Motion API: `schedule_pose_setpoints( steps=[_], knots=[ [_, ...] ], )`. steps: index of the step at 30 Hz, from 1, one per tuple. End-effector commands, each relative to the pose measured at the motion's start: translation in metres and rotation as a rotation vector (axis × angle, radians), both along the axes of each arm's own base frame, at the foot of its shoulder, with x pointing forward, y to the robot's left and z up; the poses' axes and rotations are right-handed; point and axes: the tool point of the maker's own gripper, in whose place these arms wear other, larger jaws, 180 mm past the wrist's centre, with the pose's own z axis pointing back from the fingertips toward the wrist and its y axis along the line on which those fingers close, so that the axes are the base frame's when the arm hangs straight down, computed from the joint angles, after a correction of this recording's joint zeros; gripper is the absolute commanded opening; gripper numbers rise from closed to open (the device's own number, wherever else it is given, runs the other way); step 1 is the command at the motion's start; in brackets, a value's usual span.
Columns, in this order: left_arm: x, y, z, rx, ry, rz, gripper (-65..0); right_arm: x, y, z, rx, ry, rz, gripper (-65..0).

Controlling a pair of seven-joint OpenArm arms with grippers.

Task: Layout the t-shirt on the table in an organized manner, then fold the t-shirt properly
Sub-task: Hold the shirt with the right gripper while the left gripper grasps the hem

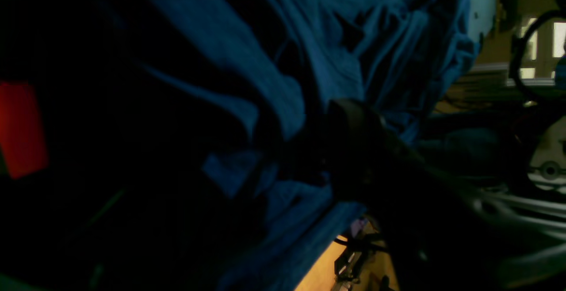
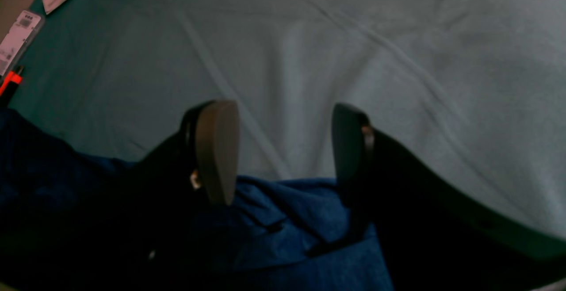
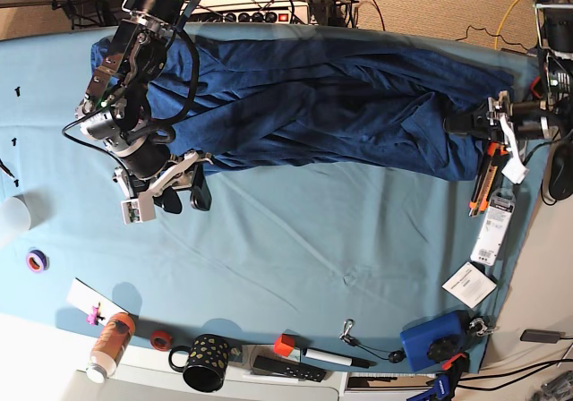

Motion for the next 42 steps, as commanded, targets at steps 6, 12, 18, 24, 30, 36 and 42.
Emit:
schedule_pose_setpoints(
  steps=[6,12,18,24,30,36,42],
  knots=[
    [-0.024,-0.001,-0.013,0.025,0.079,-0.045,-35.8,0.007,0.001,0.017,0.008,-0.061,0.002,-32.4],
    [-0.024,-0.001,-0.013,0.025,0.078,-0.045,-54.8,0.007,0.0,0.016,0.002,-0.058,0.0,-32.4],
    [-0.02,-0.001,-0.011,0.026,0.064,-0.049,-60.7,0.007,0.0,0.016,0.002,-0.059,0.0,-32.4],
    [-0.006,-0.001,-0.002,0.027,0.024,-0.051,-65.0,0.007,0.0,0.016,0.002,-0.058,-0.001,-32.4],
    [0.008,-0.005,0.006,0.022,-0.025,-0.061,-65.0,0.007,0.0,0.016,0.002,-0.059,-0.001,-32.4],
    [0.01,-0.003,0.008,0.022,-0.03,-0.057,-65.0,0.007,0.0,0.016,0.003,-0.059,-0.001,-32.4],
    [0.027,0.021,0.026,0.018,-0.1,0.047,-65.0,0.007,0.0,0.017,0.003,-0.061,-0.001,-32.4]
  ],
)
